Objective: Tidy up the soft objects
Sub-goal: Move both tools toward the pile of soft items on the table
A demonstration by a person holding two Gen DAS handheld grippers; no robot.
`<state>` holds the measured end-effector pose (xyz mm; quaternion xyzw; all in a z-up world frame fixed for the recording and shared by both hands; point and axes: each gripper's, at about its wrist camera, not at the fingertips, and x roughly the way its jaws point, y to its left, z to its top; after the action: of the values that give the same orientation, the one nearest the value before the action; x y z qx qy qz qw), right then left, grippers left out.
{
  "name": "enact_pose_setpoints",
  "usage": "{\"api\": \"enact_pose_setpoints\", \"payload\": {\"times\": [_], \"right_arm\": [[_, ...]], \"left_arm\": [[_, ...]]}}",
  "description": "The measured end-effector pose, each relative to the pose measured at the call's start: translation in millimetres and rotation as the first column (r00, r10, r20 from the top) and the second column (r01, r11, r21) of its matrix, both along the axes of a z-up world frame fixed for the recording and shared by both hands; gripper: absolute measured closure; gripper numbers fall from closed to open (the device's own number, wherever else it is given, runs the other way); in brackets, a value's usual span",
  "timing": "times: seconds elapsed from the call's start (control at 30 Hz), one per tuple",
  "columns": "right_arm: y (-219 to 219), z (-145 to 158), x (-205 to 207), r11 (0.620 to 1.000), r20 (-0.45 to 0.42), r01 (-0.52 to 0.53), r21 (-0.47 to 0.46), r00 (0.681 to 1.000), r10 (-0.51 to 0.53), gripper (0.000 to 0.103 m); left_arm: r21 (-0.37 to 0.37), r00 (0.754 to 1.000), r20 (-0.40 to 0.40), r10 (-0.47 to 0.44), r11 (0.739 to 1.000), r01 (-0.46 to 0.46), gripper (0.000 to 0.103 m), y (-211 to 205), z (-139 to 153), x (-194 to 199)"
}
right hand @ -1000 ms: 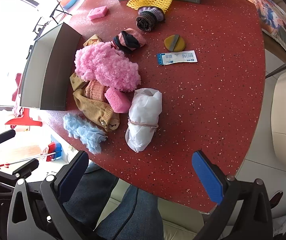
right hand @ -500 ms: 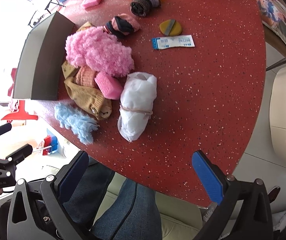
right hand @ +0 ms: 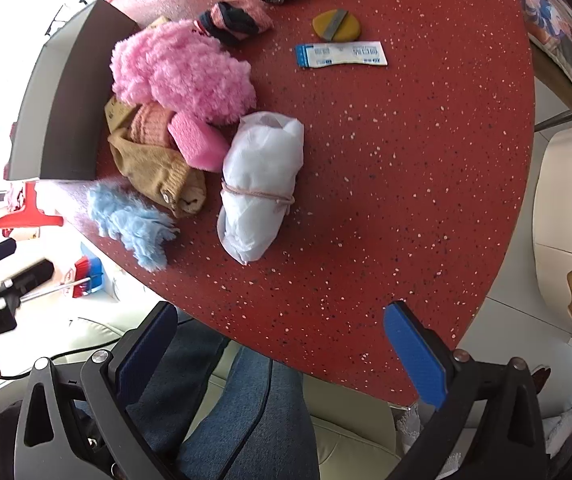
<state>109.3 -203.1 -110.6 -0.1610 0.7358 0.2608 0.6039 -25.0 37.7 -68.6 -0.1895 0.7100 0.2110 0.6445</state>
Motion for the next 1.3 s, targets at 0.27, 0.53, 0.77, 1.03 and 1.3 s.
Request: {"api": "enact_pose_setpoints", "payload": {"times": [0.27, 0.53, 0.77, 1.03, 1.3], "right_arm": [[-7.4, -20.8, -14.6, 1.0, -0.027, 0.015, -0.025, 1.0, -0.015, 0.0], [-4.9, -26.0, -12.1, 0.999, -0.023, 0.051, -0.016, 0.998, -0.051, 0.0], [5.2, -17.4, -9.3, 1.0, -0.001, 0.026, -0.012, 1.0, -0.026, 0.0], [12.0, -8.6, -6.8, 1.0, 0.018, 0.011, -0.012, 1.0, -0.011, 0.0], [9.8, -9.2, -2.0, 1.0, 0.025, 0.023, -0.017, 0.999, -0.023, 0.0]], "left_arm": [[-0.033, 0.991, -0.036, 0.131, 0.991, -0.132, 0.0, 9.1, -26.0, -15.9], [-0.038, 0.99, -0.027, 0.14, 0.989, -0.141, 0.0, 8.7, -33.1, -12.8], [-0.043, 0.986, -0.013, 0.164, 0.986, -0.164, 0.0, 15.0, -28.8, -13.6], [-0.048, 0.986, 0.002, 0.165, 0.985, -0.165, 0.0, 15.2, -28.7, -12.3], [-0.051, 0.984, -0.002, 0.177, 0.983, -0.177, 0.0, 16.3, -29.8, -12.6]]}}
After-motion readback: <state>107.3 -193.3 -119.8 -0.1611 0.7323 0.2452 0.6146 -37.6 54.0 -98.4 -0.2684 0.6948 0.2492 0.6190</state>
